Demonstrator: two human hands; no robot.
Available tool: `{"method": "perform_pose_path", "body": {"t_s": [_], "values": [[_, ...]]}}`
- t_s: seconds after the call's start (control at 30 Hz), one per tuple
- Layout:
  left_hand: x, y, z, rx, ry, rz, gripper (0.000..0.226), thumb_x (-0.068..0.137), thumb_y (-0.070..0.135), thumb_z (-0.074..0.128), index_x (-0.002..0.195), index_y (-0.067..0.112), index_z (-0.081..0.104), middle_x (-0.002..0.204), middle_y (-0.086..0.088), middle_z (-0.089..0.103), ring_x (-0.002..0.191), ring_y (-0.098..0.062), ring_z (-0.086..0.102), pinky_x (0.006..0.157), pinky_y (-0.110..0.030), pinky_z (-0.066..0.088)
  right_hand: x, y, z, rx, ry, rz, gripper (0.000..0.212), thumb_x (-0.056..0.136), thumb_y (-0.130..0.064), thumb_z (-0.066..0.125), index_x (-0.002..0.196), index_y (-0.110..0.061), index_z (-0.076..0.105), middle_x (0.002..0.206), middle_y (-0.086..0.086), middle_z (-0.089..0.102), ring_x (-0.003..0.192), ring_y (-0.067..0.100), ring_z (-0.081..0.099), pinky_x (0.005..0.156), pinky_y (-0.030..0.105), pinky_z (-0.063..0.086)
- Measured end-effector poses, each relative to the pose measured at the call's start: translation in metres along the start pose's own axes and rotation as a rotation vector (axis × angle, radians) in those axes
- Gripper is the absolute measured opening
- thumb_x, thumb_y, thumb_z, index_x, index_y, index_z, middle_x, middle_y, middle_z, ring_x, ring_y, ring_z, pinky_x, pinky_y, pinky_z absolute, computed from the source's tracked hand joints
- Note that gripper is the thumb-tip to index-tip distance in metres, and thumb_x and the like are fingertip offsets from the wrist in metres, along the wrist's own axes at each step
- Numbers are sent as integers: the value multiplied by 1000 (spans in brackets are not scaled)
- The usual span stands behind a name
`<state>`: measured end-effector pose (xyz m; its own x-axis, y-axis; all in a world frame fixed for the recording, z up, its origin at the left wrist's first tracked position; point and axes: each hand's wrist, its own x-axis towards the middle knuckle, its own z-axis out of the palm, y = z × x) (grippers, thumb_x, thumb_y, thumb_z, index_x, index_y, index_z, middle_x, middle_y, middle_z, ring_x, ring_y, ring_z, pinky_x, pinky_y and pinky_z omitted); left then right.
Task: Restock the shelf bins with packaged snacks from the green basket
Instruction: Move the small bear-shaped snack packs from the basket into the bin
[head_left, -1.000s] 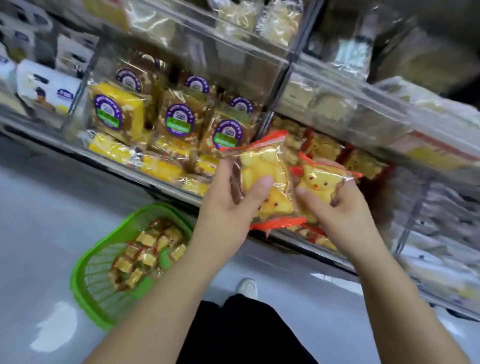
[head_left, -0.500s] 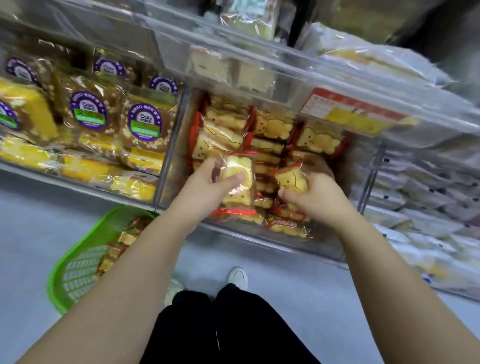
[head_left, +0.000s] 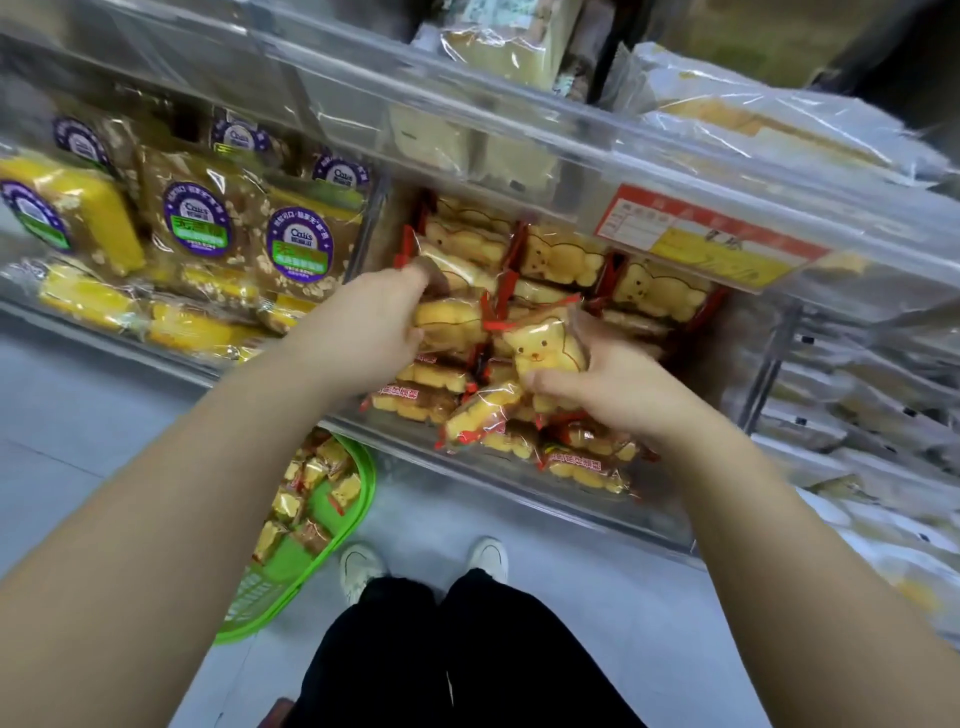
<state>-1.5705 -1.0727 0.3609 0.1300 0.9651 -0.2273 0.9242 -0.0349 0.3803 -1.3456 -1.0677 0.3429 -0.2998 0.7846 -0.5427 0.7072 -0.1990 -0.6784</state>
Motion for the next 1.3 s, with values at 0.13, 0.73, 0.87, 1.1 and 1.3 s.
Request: {"method": "perform_pose_path", "body": {"t_s": [0.13,0.73,0.87,1.1,1.3], "values": [[10,6,12,196,-69,108,48,82,-4,56,126,15,54,123,-13,54,116,-31,49,96,-41,44,-1,-4,-6,-1,-216,-38,18,80,-26,68,95,-21,60,68,-11,63,53,-3,56,59,20,47],[-66,-1,39,-859,290,-311,39,92,1,45,120,29,48,130,6,48,108,10,49,83,-3,41,22,-40,87,-336,507,-367,55,62,-37,81,97,-16,44,100,3,50,89,20,51,65,29,38],[-70,5,51,-785,166,-287,48,93,5,48,137,19,37,147,10,20,133,-12,34,110,-34,33,21,-37,85,118,330,-209,65,56,-34,86,98,-23,37,95,-6,45,78,8,50,65,18,42],[-57,-5,33,-222,171,-101,58,82,-5,59,133,19,47,150,2,30,109,-23,58,94,-33,46,-15,9,43,-387,105,-69,59,80,-38,67,132,-19,46,126,5,55,116,20,49,93,30,40],[-32,-3,19,38,66,0,44,84,10,65,126,14,53,130,-5,47,94,-29,61,80,-43,52,-19,7,45,-482,-5,30,66,75,-40,72,131,-16,48,119,7,44,111,21,44,92,28,36]]}}
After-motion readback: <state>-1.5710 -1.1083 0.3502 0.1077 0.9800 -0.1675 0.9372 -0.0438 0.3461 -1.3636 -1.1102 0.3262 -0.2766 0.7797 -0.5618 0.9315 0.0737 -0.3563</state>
